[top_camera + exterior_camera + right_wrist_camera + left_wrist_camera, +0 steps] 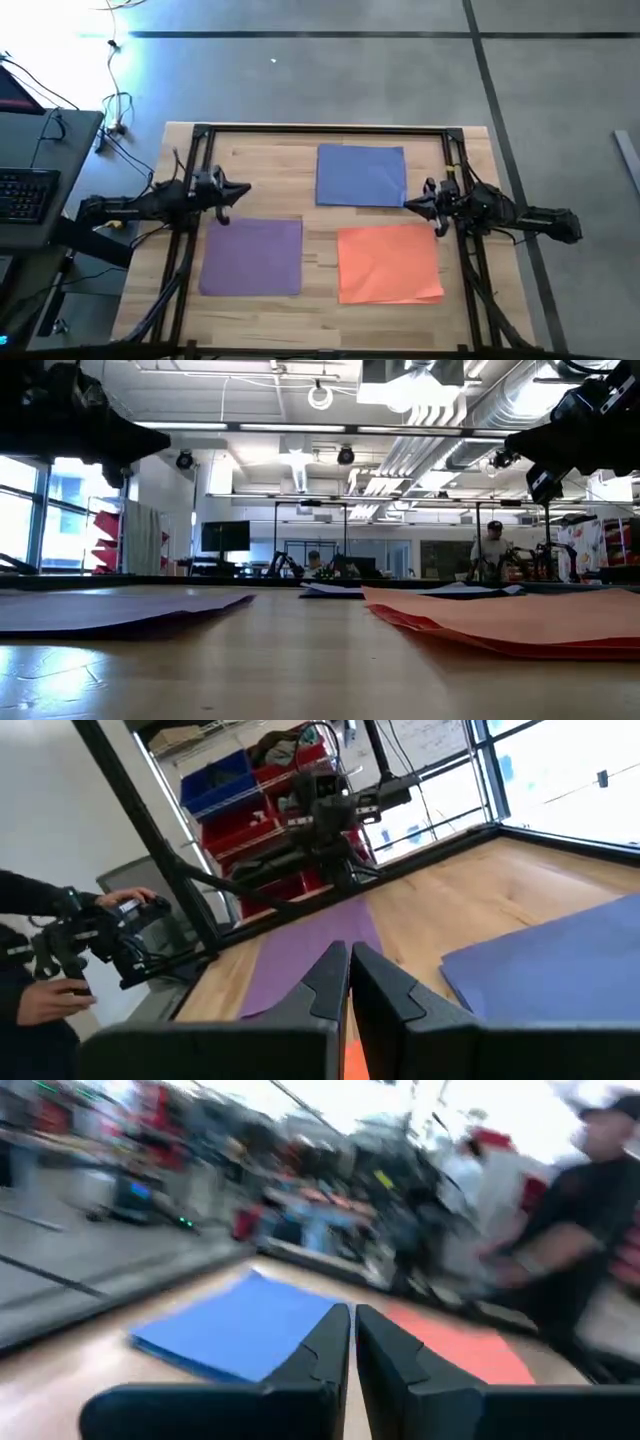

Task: Organize paper
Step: Return to Home Position

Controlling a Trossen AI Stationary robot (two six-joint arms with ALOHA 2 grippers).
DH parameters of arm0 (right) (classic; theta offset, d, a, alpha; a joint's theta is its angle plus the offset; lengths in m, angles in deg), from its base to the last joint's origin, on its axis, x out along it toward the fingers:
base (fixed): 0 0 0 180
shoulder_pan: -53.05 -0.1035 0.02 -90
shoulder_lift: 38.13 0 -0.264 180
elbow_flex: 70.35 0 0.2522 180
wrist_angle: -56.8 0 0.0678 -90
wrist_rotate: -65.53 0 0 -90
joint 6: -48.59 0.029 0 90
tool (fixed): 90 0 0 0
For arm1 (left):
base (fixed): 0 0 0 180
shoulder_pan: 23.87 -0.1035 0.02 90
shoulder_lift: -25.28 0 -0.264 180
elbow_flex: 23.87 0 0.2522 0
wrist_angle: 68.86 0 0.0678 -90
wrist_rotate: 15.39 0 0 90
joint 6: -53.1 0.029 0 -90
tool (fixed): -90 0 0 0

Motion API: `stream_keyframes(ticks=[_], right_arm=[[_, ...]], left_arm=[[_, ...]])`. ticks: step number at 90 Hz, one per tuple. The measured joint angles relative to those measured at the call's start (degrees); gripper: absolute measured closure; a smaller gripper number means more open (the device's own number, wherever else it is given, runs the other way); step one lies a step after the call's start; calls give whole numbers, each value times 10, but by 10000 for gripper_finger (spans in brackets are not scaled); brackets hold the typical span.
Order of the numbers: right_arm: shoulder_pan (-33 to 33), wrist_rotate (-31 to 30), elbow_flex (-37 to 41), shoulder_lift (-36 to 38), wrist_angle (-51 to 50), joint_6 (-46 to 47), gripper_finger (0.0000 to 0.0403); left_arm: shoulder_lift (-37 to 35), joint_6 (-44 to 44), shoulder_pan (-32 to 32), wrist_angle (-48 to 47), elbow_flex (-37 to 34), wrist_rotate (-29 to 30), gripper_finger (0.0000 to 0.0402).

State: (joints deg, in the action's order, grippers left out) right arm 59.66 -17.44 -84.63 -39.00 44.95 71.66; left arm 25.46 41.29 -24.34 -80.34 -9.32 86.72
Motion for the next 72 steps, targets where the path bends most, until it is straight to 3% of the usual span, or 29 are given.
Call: stream_keyframes(ticks=[18,32,72], right_arm=[[0,0,0,0,-1,0,402],[0,0,0,0,-2,0,402],[0,0,-1,0,-2,0,403]], left_arm=[[0,79,10,-14,-1,-155,401],[0,143,10,-12,-1,-158,401],[1,135,10,-12,-1,-158,401]])
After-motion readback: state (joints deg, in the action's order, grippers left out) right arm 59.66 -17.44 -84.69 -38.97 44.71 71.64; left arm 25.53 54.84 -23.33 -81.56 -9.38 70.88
